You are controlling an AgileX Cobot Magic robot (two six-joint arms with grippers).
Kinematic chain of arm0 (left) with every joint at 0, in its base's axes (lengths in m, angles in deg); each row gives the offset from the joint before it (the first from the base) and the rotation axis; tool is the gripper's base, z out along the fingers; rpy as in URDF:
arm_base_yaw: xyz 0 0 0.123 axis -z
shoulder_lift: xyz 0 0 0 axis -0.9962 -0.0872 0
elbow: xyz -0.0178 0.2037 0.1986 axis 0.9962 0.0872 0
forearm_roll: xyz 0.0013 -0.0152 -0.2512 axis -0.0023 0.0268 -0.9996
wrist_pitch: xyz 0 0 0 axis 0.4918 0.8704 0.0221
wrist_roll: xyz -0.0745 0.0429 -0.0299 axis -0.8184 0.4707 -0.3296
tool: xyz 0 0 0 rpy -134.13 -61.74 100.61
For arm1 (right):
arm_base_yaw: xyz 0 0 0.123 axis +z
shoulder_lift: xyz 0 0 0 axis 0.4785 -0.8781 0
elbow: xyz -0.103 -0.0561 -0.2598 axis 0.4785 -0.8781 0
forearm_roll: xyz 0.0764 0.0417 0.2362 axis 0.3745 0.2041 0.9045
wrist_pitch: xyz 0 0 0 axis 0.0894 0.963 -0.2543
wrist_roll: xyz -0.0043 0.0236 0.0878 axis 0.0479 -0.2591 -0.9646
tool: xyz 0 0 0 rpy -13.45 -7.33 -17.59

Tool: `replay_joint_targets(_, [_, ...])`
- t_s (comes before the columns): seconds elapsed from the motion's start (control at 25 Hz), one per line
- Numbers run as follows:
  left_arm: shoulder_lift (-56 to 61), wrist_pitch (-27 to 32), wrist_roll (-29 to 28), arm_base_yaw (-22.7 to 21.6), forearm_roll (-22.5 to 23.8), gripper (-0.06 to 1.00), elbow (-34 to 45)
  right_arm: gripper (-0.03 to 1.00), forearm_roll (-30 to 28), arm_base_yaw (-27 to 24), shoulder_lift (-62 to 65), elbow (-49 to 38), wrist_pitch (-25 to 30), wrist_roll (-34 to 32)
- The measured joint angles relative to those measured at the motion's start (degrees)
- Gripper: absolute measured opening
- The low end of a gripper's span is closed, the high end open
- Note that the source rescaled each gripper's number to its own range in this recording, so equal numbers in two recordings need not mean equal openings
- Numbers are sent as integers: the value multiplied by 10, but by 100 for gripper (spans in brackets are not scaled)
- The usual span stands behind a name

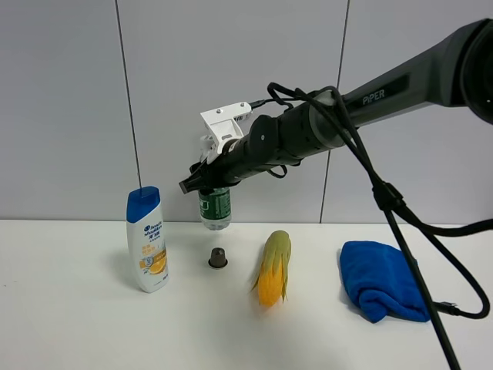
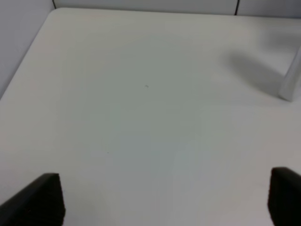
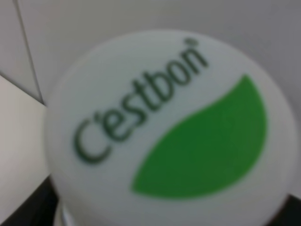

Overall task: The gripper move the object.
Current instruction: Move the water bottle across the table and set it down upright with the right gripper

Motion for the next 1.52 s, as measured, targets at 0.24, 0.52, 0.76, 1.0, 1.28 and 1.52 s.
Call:
replay_joint_targets(0.24, [0,0,0,0,0,100,0,0,11,0,-11,0,-18,0])
replay_joint_targets(0.52, [0,0,0,0,0,100,0,0,16,0,-23,0,-16,0])
replay_joint_targets(0.76, [0,0,0,0,0,100,0,0,17,0,-26,0,-14,0])
replay_joint_targets(1.0, [0,0,0,0,0,100,0,9,20,0,-26,0,-11,0])
replay_joint_targets(1.28, [0,0,0,0,0,100,0,18,21,-1,-25,1,-24,0])
replay_joint_targets(1.52, [0,0,0,0,0,100,0,18,36,-1,-21,1,-13,0])
